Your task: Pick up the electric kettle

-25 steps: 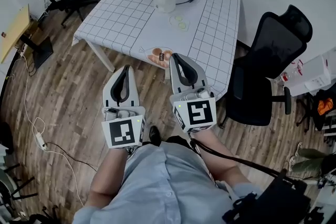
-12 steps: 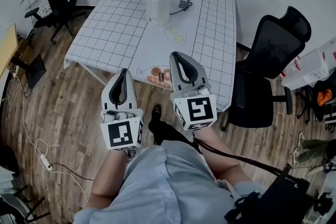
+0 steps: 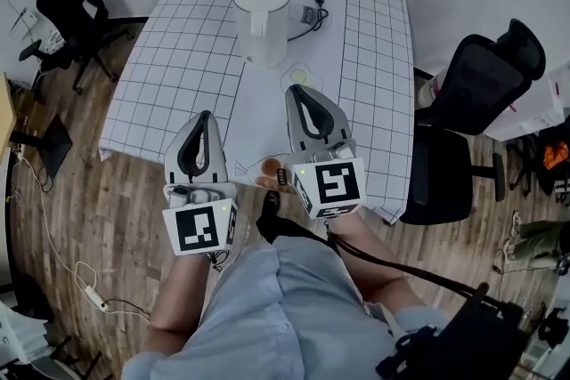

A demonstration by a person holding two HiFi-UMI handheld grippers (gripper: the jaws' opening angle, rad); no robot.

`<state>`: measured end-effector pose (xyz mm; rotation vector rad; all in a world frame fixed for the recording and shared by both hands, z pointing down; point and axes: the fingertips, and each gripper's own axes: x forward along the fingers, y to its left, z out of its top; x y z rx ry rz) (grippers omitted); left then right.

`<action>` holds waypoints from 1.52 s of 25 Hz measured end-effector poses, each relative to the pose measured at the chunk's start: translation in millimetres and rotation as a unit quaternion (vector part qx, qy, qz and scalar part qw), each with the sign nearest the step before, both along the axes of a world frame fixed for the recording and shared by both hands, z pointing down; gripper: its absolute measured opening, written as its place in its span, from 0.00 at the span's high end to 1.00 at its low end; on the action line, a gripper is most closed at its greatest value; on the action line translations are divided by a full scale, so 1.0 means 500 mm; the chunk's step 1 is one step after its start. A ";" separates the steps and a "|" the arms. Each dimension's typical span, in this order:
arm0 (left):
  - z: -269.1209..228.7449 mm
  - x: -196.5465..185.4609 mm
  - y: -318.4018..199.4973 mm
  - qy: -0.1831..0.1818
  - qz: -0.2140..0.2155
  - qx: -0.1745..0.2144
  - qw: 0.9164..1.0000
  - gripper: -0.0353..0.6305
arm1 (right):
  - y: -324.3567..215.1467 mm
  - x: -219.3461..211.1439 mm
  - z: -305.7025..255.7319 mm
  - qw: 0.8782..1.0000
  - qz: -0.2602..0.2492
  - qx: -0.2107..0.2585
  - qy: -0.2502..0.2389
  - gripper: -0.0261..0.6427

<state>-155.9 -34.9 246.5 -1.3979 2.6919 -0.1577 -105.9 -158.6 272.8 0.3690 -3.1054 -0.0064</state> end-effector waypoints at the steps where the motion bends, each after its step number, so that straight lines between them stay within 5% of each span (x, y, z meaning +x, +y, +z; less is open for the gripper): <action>1: 0.000 -0.010 0.005 -0.003 0.001 0.003 1.000 0.95 | 0.006 -0.009 0.003 1.000 0.002 0.002 -0.001 0.95; 14: -0.030 -0.107 -0.003 -0.041 0.030 0.030 0.998 0.95 | 0.012 -0.109 -0.043 0.998 0.024 0.036 -0.046 0.95; 18: -0.002 -0.192 0.006 -0.021 0.055 0.016 0.998 0.95 | 0.023 -0.186 -0.018 0.998 0.052 0.031 -0.026 0.92; 20: 0.026 -0.224 0.037 -0.011 0.073 0.008 0.997 0.95 | 0.054 -0.206 0.016 0.997 0.075 0.025 -0.013 0.75; 24: 0.082 -0.236 0.124 0.001 0.103 -0.003 0.995 0.95 | 0.140 -0.197 0.090 0.993 0.115 0.015 0.009 0.66; 38: 0.256 -0.356 0.083 0.078 0.147 -0.068 0.984 0.95 | 0.081 -0.272 0.273 0.973 0.213 -0.037 0.086 0.59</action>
